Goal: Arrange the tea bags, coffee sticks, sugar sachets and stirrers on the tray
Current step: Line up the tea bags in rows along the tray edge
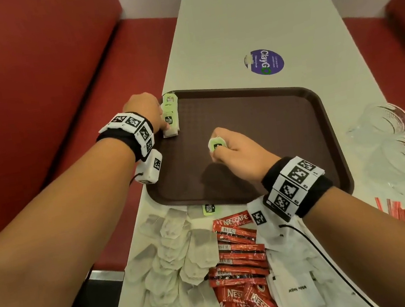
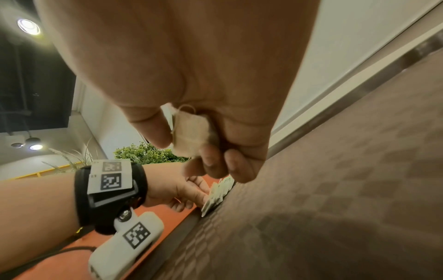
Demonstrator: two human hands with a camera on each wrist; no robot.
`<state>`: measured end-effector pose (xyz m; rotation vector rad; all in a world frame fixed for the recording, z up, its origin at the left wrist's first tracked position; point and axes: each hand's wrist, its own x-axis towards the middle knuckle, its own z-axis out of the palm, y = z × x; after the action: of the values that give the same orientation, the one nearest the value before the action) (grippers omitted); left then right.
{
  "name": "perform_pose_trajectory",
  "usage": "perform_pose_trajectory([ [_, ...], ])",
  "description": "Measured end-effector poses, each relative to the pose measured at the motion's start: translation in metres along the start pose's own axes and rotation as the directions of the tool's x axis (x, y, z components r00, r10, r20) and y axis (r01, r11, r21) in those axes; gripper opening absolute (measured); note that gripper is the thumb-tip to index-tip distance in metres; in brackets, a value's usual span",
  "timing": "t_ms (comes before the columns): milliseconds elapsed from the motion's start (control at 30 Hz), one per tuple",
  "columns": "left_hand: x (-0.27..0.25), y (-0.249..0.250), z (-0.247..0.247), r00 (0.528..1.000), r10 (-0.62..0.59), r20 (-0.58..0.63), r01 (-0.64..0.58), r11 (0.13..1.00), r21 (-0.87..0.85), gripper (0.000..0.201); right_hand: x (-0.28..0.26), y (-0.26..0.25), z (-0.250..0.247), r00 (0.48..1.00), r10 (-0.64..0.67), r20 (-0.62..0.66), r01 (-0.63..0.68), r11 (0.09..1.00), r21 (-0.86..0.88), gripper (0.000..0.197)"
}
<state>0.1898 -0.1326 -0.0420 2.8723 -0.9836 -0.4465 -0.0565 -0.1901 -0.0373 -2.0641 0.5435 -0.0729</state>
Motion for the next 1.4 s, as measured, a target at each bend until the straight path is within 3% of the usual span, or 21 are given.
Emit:
perform_pose_trajectory([
  [233, 0.013, 0.017, -0.008, 0.996, 0.084, -0.030, -0.080, 0.991, 0.104, 0.043, 0.001, 0.001, -0.002, 1.000, 0.007, -0.004, -0.007, 1.000, 0.000, 0.014],
  [367, 0.007, 0.032, -0.003, 0.992, 0.118, 0.038, -0.123, 0.973, 0.195, 0.055, 0.001, 0.001, -0.004, 1.000, 0.000, -0.001, 0.000, 1.000, -0.007, 0.012],
  [733, 0.003, 0.035, -0.006, 0.985, 0.169, 0.033, -0.172, 0.954, 0.245, 0.050, 0.003, 0.010, -0.004, 1.000, -0.001, -0.003, 0.001, 1.000, -0.005, 0.005],
  [833, -0.022, 0.037, -0.018, 0.937, 0.350, -0.014, -0.347, 0.932, 0.101, 0.041, 0.005, 0.010, -0.003, 0.998, -0.033, -0.059, 0.029, 0.997, -0.066, 0.008],
  [967, -0.075, 0.041, -0.026, 0.792, 0.610, -0.027, -0.607, 0.783, -0.137, 0.047, 0.010, 0.009, -0.004, 0.987, -0.023, -0.158, 0.016, 0.999, -0.046, 0.011],
  [1033, -0.089, 0.040, -0.021, 0.721, 0.692, -0.036, -0.687, 0.707, -0.168, 0.031, 0.012, 0.009, -0.005, 0.990, -0.005, -0.144, 0.006, 1.000, 0.011, 0.008],
  [1100, -0.094, 0.038, -0.015, 0.685, 0.724, -0.087, -0.727, 0.669, -0.155, 0.017, 0.012, 0.008, -0.006, 0.994, 0.004, -0.114, 0.002, 0.999, 0.049, 0.007],
  [1267, -0.102, 0.035, -0.015, 0.697, 0.675, -0.243, -0.717, 0.657, -0.233, 0.014, 0.008, 0.002, -0.011, 0.990, -0.029, -0.141, 0.029, 1.000, 0.002, 0.008],
  [1400, -0.108, 0.027, -0.022, 0.724, 0.671, -0.160, -0.677, 0.647, -0.349, 0.012, 0.005, -0.003, -0.011, 0.989, -0.028, -0.144, 0.033, 0.999, 0.028, 0.011],
])
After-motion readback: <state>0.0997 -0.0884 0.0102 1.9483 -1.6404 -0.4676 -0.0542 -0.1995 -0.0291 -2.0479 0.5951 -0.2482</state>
